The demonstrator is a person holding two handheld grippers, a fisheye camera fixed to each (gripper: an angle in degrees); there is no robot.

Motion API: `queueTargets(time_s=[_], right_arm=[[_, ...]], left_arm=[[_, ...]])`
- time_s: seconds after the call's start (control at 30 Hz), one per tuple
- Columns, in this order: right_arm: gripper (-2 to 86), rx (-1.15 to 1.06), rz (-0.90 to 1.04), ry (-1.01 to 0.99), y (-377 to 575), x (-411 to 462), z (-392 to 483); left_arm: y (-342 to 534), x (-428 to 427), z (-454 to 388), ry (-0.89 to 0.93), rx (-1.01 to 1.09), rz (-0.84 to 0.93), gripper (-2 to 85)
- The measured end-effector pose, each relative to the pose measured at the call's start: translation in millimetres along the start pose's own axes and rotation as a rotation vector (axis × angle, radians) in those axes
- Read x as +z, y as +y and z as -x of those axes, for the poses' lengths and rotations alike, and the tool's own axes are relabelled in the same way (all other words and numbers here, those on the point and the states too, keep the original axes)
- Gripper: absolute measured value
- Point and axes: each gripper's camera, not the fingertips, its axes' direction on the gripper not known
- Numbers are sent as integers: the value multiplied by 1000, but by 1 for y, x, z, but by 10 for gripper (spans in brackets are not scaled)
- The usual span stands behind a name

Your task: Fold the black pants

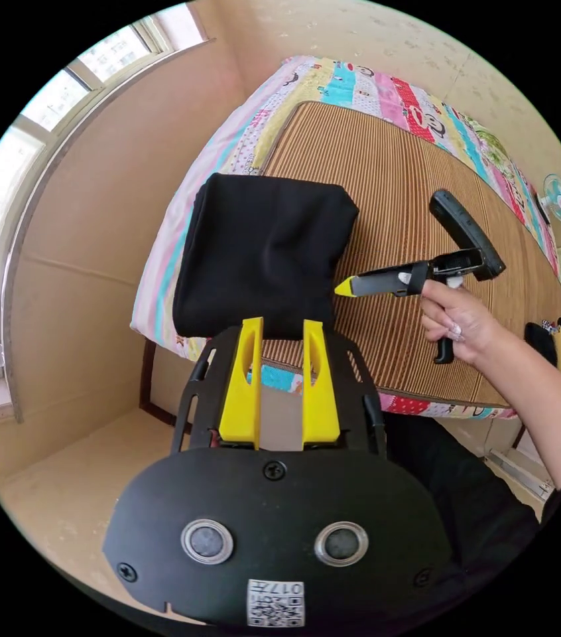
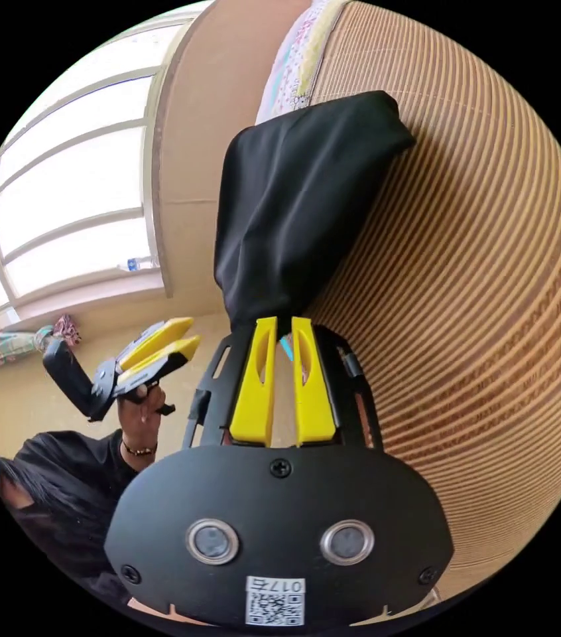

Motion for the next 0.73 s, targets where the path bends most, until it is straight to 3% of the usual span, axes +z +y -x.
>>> queueTargets(time_s=[0.2, 0.47, 0.63, 0.73], right_arm=[[14, 280, -30, 221, 201, -60, -42], [46, 735, -545, 462, 517, -220, -73], [84, 924, -877, 632, 657, -312, -79], [110, 962, -968, 577, 704, -345, -113]], left_arm=[[-6, -10, -83, 111, 244, -12, 27], [-2, -33, -219, 263, 587, -52, 56], [-2, -41, -299, 287, 669, -17, 59], [-1, -38, -337, 323, 667, 18, 60]])
